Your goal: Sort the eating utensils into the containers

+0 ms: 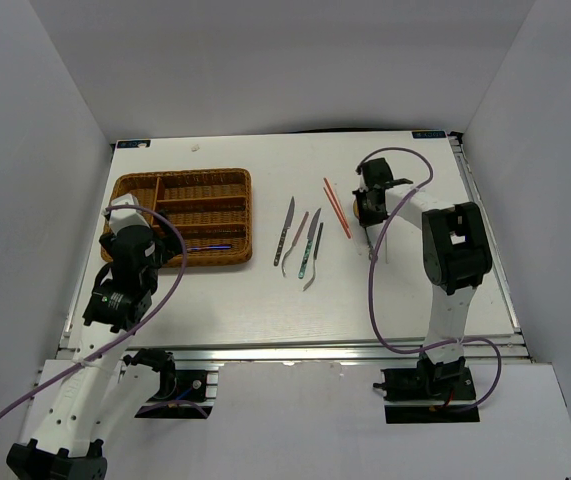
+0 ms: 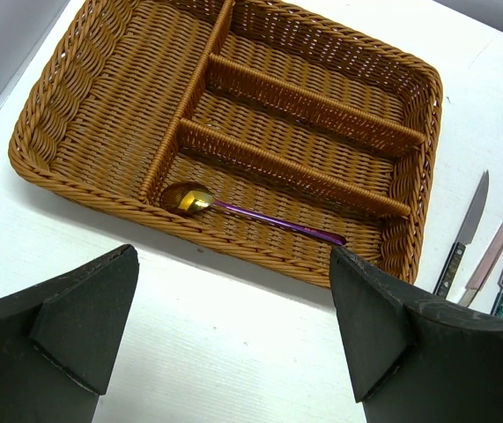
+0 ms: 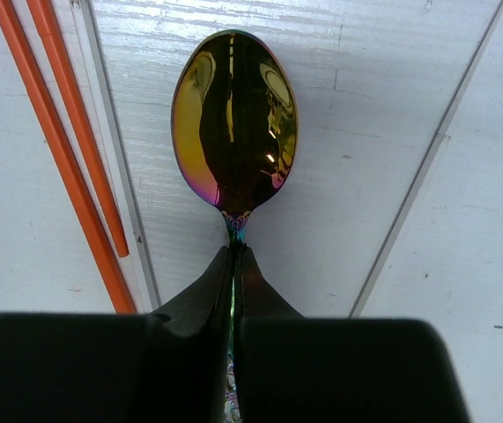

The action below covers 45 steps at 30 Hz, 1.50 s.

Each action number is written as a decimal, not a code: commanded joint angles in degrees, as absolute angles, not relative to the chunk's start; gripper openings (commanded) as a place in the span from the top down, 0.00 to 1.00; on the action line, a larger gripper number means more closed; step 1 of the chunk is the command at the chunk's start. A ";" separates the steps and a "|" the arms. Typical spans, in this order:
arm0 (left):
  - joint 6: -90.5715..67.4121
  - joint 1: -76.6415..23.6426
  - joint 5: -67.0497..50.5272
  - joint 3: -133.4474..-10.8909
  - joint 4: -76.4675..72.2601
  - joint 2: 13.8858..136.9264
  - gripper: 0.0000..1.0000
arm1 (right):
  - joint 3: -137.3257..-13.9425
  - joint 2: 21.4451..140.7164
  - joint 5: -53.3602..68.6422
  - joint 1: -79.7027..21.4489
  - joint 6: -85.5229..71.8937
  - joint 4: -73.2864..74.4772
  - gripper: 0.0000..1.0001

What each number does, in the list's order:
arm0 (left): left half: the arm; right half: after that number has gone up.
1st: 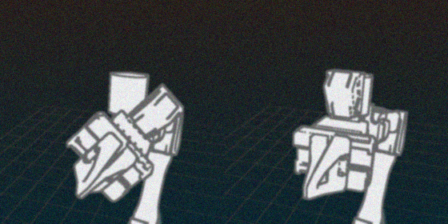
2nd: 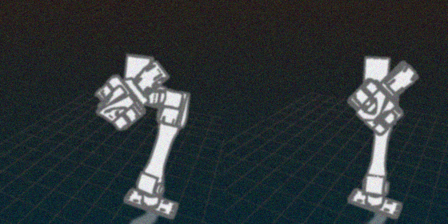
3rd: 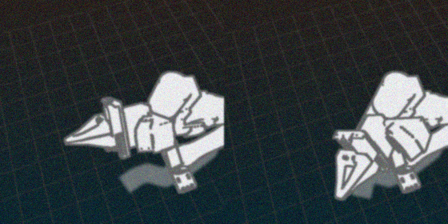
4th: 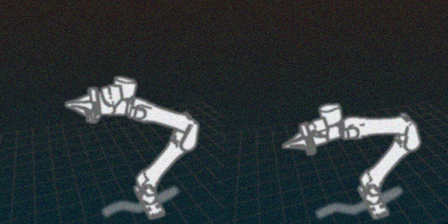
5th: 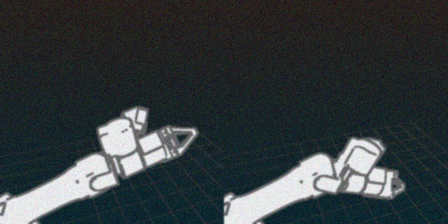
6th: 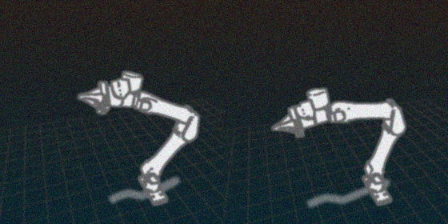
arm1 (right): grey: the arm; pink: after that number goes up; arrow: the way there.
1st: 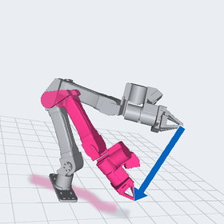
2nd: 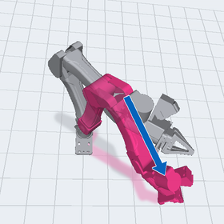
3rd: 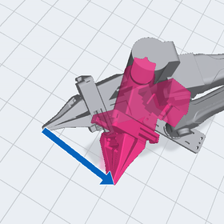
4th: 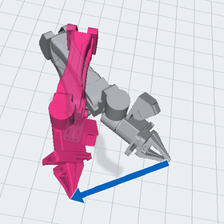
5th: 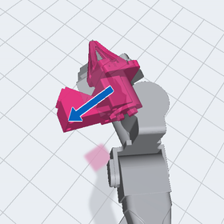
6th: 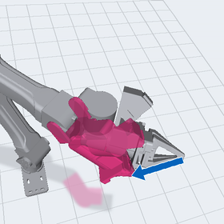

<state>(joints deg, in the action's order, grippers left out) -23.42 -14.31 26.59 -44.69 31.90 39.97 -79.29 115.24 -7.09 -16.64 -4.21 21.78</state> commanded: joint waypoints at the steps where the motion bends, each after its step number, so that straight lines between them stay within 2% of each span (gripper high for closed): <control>1: -23.64 -13.89 27.25 -45.26 32.08 39.64 0.02 | -78.66 116.63 -4.67 -16.70 -4.48 25.75 1.00; 6: -23.64 -13.89 27.33 -45.35 32.17 39.46 0.02 | -78.14 109.26 -1.94 -17.49 -5.19 24.79 1.00; 9: -23.64 -13.89 27.42 -45.35 32.17 39.38 0.02 | -79.01 104.79 -2.89 -21.60 -2.21 21.72 1.00; 13: -23.82 -13.89 27.60 -45.35 32.34 39.46 0.02 | -83.39 104.15 -2.29 -25.57 1.21 21.36 1.00; 19: -23.91 -13.89 28.04 -45.44 32.43 39.29 0.02 | -94.38 110.03 4.21 -36.11 9.65 21.97 1.00; 24: -23.82 -13.89 28.04 -45.35 32.26 38.50 0.02 | -110.01 118.90 8.51 -44.72 20.29 22.50 1.00; 30: -23.73 -13.97 27.77 -45.18 31.82 37.18 0.02 | -124.34 128.14 17.91 -48.95 26.45 20.93 1.00; 37: -23.56 -13.97 27.07 -45.09 31.55 37.00 0.02 | -121.55 132.53 24.26 -52.11 26.01 6.69 1.00; 41: -23.47 -13.89 26.72 -45.00 31.64 36.91 0.02 | -127.61 137.80 24.61 -52.91 25.40 7.47 1.00; 45: -23.47 -13.89 26.46 -45.00 31.55 36.74 0.02 | -127.71 139.13 23.91 -53.00 24.35 7.47 1.00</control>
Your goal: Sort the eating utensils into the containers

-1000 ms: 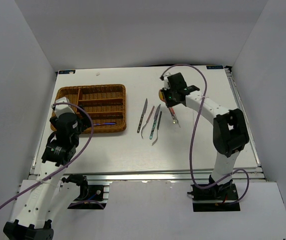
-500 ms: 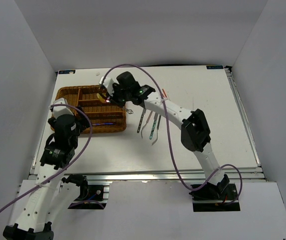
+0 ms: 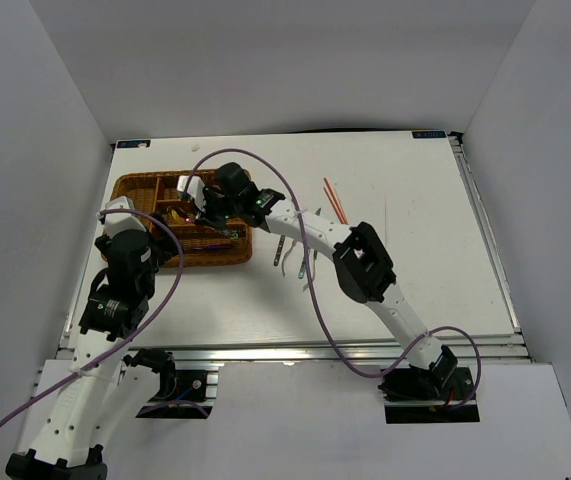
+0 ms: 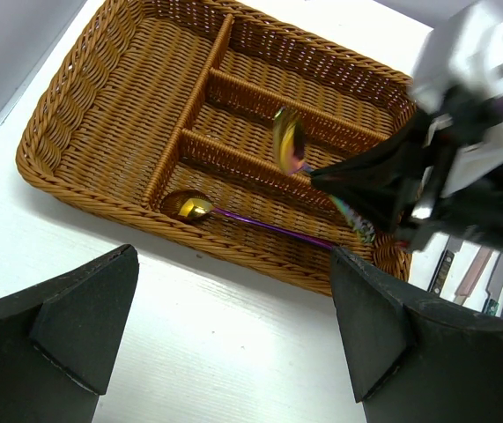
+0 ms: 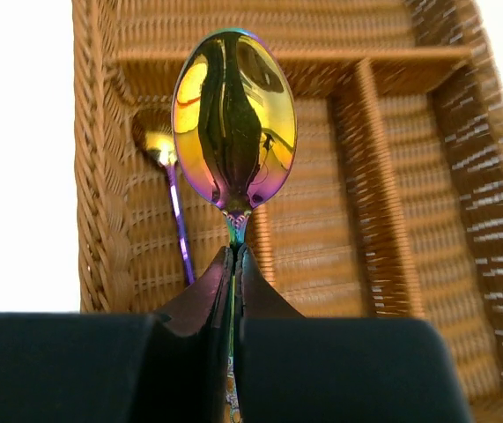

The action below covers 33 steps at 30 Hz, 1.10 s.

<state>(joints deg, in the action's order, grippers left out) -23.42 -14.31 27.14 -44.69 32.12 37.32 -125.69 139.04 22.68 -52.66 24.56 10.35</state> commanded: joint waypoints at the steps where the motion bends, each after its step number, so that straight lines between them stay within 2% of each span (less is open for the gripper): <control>1: -23.38 -13.89 26.37 -45.00 31.55 36.65 0.02 | -127.27 138.96 23.91 -53.00 24.26 7.47 1.00; 4: -23.38 -13.97 26.28 -45.00 31.46 36.56 0.02 | -124.29 137.21 24.87 -53.17 24.61 7.73 0.98; 6: -23.38 -13.89 26.37 -45.00 31.55 36.30 0.02 | -122.70 136.41 25.40 -53.44 25.40 8.78 0.89; 7: -23.38 -13.89 26.37 -45.00 31.55 36.39 0.02 | -122.70 135.88 25.49 -53.61 25.57 9.22 0.74; 8: -23.38 -13.89 26.37 -45.00 31.55 36.39 0.02 | -122.78 135.53 24.71 -53.70 25.40 9.49 0.65; 9: -23.38 -13.89 26.45 -44.91 31.55 36.21 0.02 | -122.87 135.27 24.44 -53.79 25.31 9.75 0.61; 12: -23.38 -13.89 26.72 -44.82 31.64 36.03 0.02 | -123.05 132.55 23.65 -53.88 24.70 10.28 0.40; 15: -23.47 -13.89 26.81 -44.91 31.64 36.21 0.02 | -122.35 130.00 20.58 -53.88 24.08 9.76 0.38; 16: -23.47 -13.89 26.89 -45.00 31.81 36.30 0.02 | -121.04 127.64 18.65 -53.88 22.25 9.23 0.27; 17: -23.47 -13.89 27.07 -45.00 31.82 36.21 0.02 | -119.63 125.96 13.33 -53.79 21.02 7.49 0.11; 19: -23.55 -13.89 27.16 -45.00 31.90 36.12 0.02 | -111.42 119.49 6.10 -53.61 15.60 3.54 0.11; 20: -23.55 -13.97 27.16 -45.00 31.82 36.04 0.02 | -108.05 117.01 -4.29 -53.61 12.86 -1.53 0.11; 23: -23.55 -13.89 26.72 -44.82 31.64 36.30 0.02 | -95.13 108.21 -22.35 -53.44 1.33 -5.45 0.11; 26: -23.38 -13.89 26.02 -44.83 31.55 37.26 0.02 | -87.99 101.44 -27.03 -51.69 -5.05 0.48 0.11; 30: -23.20 -13.97 25.58 -45.00 31.46 38.32 0.02 | -87.80 101.07 -32.42 -47.38 -19.22 17.78 0.11; 33: -23.20 -13.89 25.58 -45.00 31.55 38.41 0.02 | -85.79 102.21 -34.53 -44.30 -25.04 22.93 0.11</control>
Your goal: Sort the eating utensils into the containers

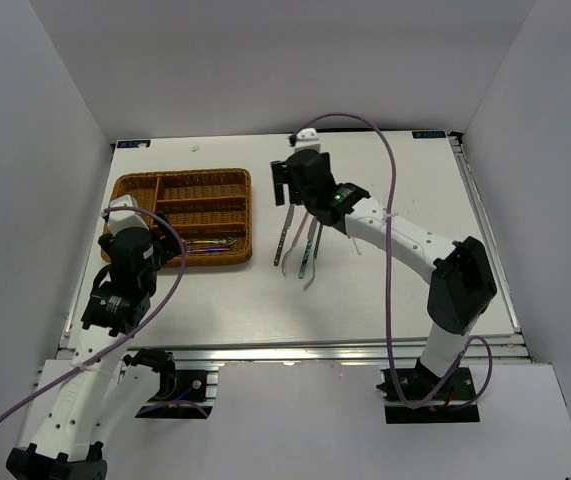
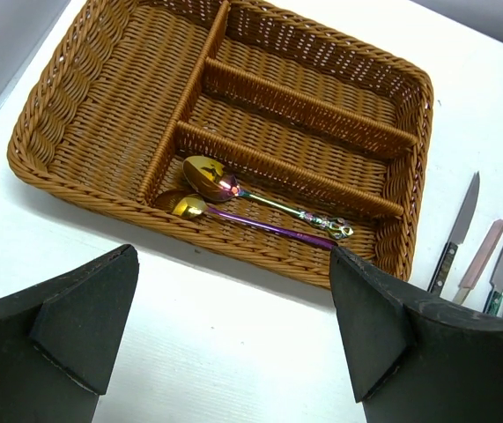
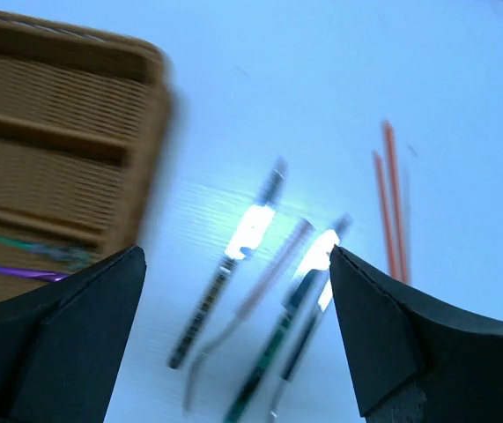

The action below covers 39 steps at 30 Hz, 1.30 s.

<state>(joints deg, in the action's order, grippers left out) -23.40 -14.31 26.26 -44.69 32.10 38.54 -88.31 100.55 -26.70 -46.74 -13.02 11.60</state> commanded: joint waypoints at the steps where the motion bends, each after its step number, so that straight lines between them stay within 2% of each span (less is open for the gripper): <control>1: -23.20 -13.97 25.49 -45.00 31.47 38.41 0.02 | -85.09 102.65 -35.15 -43.25 -26.09 24.85 0.13; 3: -23.20 -13.89 25.40 -44.91 31.46 38.41 0.02 | -82.54 103.79 -35.07 -41.84 -29.17 26.01 0.17; 8: -23.12 -13.89 25.05 -44.74 31.38 38.58 0.02 | -76.12 105.03 -26.11 -37.27 -31.64 21.19 0.36; 23: -22.94 -13.97 24.08 -44.74 31.20 39.29 0.02 | -77.43 111.79 -22.41 -37.09 -36.29 20.48 0.42; 31: -22.94 -13.89 23.99 -44.74 31.20 39.20 0.02 | -75.06 112.24 -20.84 -37.00 -39.90 20.04 0.58; 36: -22.94 -13.89 23.82 -45.09 31.38 39.55 0.02 | -72.96 111.97 -19.43 -37.09 -41.66 20.13 0.71; 38: -22.94 -13.89 23.56 -45.17 31.38 39.73 0.02 | -72.25 111.80 -19.16 -37.09 -41.92 20.21 0.72; 39: -23.03 -13.97 23.38 -45.26 31.29 39.64 0.02 | -71.55 111.71 -19.07 -37.00 -41.84 20.21 0.77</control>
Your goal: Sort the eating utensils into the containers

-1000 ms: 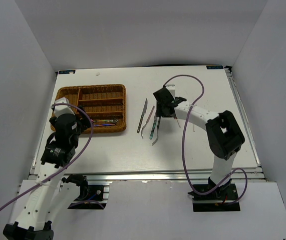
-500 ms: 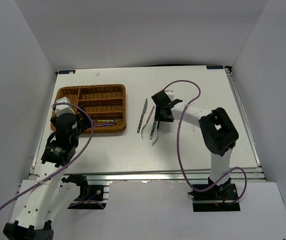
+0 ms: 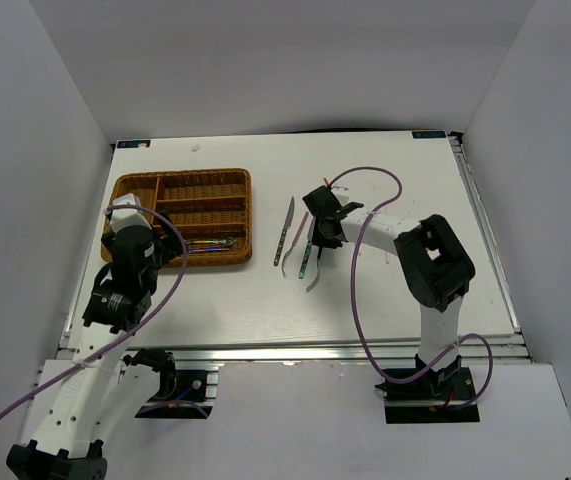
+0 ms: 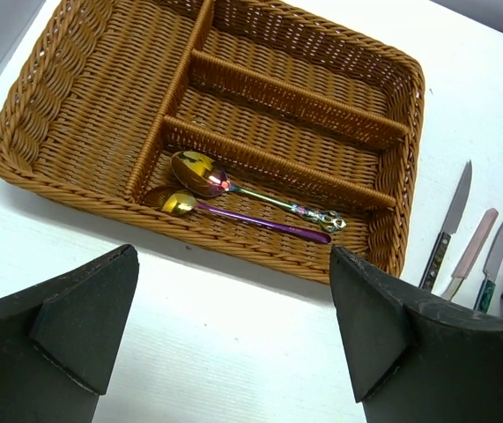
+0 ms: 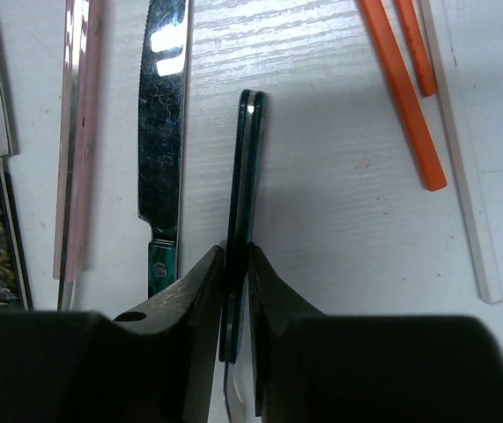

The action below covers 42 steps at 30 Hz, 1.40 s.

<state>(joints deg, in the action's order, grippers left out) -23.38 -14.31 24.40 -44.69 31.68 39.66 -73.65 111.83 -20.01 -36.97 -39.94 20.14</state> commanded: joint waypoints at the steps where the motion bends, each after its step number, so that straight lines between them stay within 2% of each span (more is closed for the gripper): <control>1: -23.03 -13.89 22.60 -45.26 31.20 39.73 0.02 | -71.28 111.62 -19.07 -37.09 -41.57 20.39 0.79; 5: -23.64 -13.89 18.29 -45.79 30.67 41.92 0.02 | -69.70 109.96 -18.81 -37.00 -39.65 20.83 0.87; 6: -24.51 -13.97 17.24 -46.05 30.67 44.01 0.02 | -69.26 109.26 -18.20 -37.00 -38.68 19.96 0.95; 7: -25.22 -13.89 14.79 -46.23 29.98 45.25 0.02 | -68.56 108.29 -15.67 -37.09 -37.45 18.99 0.99; 11: -32.58 -14.32 -7.22 -45.27 21.82 51.14 0.02 | -60.85 97.40 -8.97 -37.53 -29.90 11.17 1.00; 15: -40.15 -19.23 -18.50 -43.25 4.29 54.22 0.02 | -56.08 87.91 -0.81 -37.53 -25.85 6.43 1.00; 16: -41.73 -20.20 -20.46 -42.63 0.91 55.10 0.02 | -55.12 84.32 5.47 -37.62 -25.23 3.54 1.00; 18: -45.69 -22.83 -22.75 -41.49 -7.16 56.16 0.02 | -52.40 81.23 11.57 -37.62 -25.31 0.63 1.00; 22: -46.67 -25.83 -22.50 -41.49 -10.10 59.50 0.02 | -48.43 73.94 26.17 -37.71 -29.42 -9.03 1.00; 27: -50.18 -28.64 -24.78 -39.20 -18.61 61.87 0.07 | -48.16 71.37 33.91 -39.64 -31.46 -15.46 1.00; 32: -49.05 -30.50 -24.87 -37.97 -19.95 61.87 0.13 | -49.13 71.45 38.23 -40.43 -34.36 -18.89 1.00; 35: -48.78 -30.85 -25.74 -37.01 -21.09 61.70 0.22 | -49.57 72.51 40.78 -41.30 -35.85 -21.18 1.00; 39: -49.48 -31.29 -27.77 -36.12 -25.22 61.44 0.59 | -50.19 74.26 41.48 -41.84 -37.52 -22.32 1.00; 40: -49.57 -31.38 -27.86 -36.12 -25.49 61.26 0.73 | -50.19 74.62 41.31 -41.84 -37.70 -22.93 1.00; 42: -49.66 -31.29 -27.86 -36.21 -25.32 61.09 0.88 | -50.27 74.79 40.26 -41.84 -38.32 -23.03 1.00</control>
<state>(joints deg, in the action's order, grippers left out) -50.24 -31.09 -26.41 -36.40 -22.76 62.30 -48.51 74.89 39.05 -41.43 -35.97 -18.50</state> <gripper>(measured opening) 0.201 0.152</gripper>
